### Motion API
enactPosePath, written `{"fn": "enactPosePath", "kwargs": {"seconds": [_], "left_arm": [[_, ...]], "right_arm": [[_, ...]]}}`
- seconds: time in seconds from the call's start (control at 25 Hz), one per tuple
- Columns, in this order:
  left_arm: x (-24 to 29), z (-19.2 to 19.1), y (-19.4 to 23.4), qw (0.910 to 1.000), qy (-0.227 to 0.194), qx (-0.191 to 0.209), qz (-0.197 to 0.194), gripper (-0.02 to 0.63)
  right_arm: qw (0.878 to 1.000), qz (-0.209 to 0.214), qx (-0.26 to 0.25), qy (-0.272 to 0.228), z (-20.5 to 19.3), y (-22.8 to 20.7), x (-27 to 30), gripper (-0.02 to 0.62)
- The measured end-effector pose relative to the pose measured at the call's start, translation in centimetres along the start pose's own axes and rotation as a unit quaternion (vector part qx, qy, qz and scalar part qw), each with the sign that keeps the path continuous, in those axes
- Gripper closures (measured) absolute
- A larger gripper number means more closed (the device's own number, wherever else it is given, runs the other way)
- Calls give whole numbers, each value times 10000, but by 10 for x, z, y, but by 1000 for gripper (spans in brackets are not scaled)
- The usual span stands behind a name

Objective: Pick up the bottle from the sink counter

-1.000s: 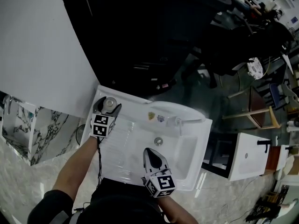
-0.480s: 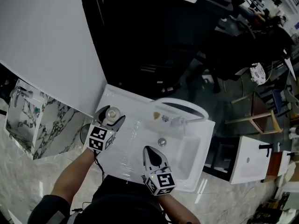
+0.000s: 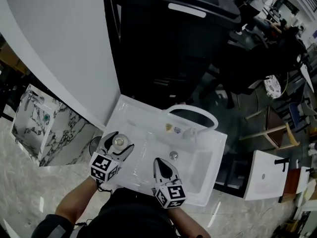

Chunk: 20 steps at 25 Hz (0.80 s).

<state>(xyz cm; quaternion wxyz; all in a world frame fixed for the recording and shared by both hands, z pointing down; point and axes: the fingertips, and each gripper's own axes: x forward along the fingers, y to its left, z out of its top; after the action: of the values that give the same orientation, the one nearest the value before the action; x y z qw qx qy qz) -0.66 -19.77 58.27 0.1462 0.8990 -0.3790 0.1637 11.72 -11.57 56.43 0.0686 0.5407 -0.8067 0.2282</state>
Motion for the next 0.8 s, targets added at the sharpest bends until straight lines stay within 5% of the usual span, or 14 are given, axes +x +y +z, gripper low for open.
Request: {"fn": "enactPosePath", "kwargs": {"seconds": [0.8], "left_arm": [[-90,4,-58,9998,-157,-117,-91,264]], "right_arm": [[9996,94,-132,-249,20,19,-20,590]]}}
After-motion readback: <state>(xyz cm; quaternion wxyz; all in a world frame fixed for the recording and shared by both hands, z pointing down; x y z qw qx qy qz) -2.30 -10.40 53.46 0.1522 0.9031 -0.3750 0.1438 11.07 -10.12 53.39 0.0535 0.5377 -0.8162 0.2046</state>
